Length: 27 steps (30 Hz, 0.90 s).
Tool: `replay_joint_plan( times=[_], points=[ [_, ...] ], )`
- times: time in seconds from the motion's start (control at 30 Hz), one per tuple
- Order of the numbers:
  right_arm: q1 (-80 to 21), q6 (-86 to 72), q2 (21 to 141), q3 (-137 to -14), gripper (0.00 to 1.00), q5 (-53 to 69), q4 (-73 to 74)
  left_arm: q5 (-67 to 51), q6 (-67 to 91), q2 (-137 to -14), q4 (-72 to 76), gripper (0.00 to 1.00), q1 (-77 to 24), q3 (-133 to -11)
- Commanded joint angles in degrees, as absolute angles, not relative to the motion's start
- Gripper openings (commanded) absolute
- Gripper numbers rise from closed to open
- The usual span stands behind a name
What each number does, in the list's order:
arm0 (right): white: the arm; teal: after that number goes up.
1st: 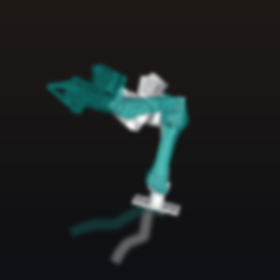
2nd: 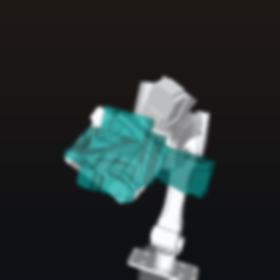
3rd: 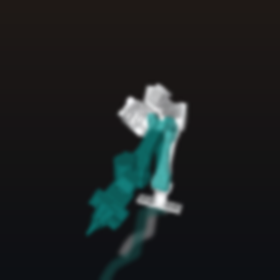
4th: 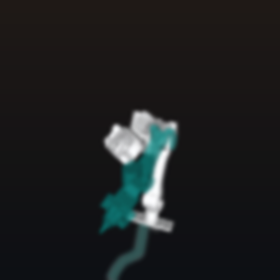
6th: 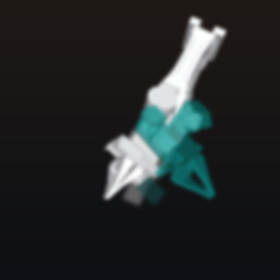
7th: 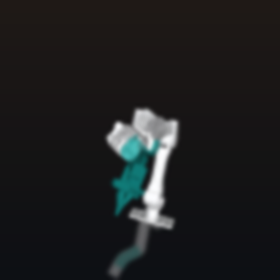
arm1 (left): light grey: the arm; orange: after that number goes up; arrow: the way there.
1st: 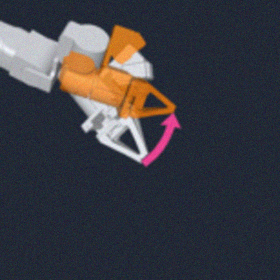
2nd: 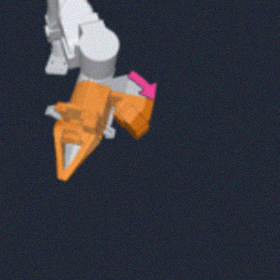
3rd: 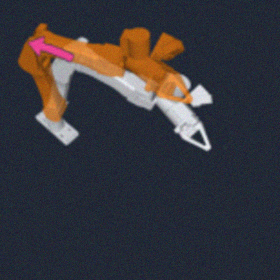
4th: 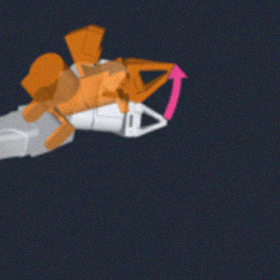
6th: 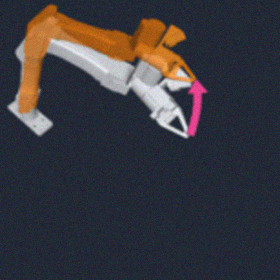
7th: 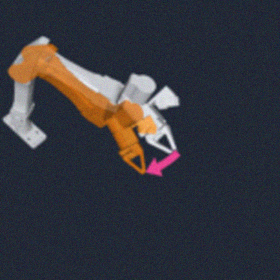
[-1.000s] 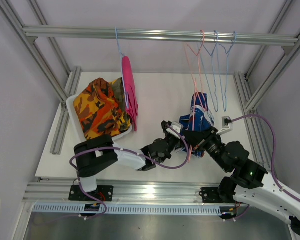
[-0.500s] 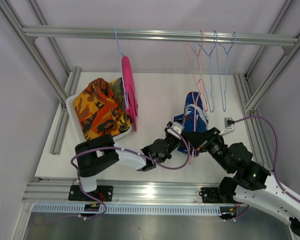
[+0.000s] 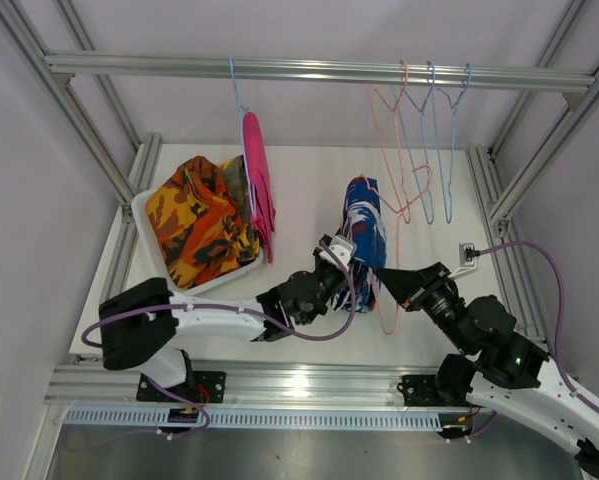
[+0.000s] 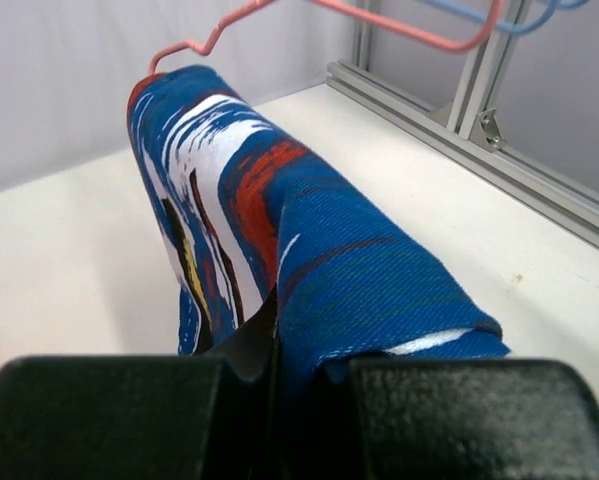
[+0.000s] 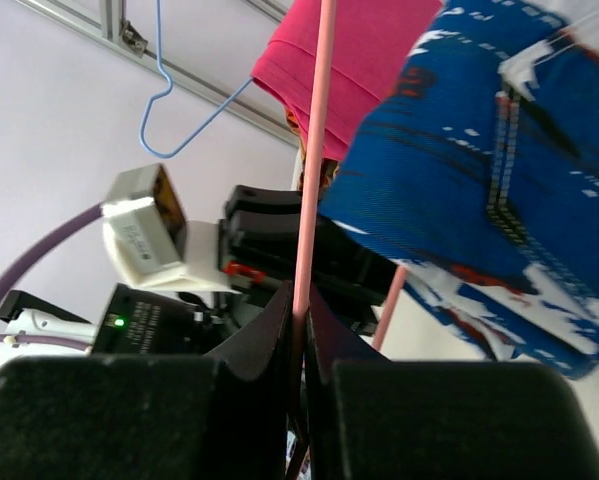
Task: Remove the trousers from the hanger
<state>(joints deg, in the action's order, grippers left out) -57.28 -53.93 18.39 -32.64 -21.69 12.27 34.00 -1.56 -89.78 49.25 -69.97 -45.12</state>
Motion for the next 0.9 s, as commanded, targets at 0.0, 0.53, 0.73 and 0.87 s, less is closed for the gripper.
replay_joint_plan(
  times=[0.0, 0.53, 0.73, 0.87],
  points=[
    [-57.5, -52.6, 16.9, -32.3, 0.00, -24.1, 9.8, 36.5, -4.3, -82.2, 47.7, 0.08, -70.8, -47.5],
    [-57.5, -52.3, 19.8, -27.2, 0.00, -25.0, 5.3, 41.4, -13.6, -70.2, 33.1, 0.01, -76.7, -56.4],
    [-57.5, -52.5, 21.3, -25.0, 0.00, -25.0, 3.6, 43.1, -16.8, -64.6, 29.2, 0.01, -79.2, -58.4],
    [-57.5, -51.9, 22.2, -23.6, 0.00, -25.8, 3.4, 42.0, -14.7, -61.1, 20.9, 0.01, -80.0, -64.2]
  ],
)
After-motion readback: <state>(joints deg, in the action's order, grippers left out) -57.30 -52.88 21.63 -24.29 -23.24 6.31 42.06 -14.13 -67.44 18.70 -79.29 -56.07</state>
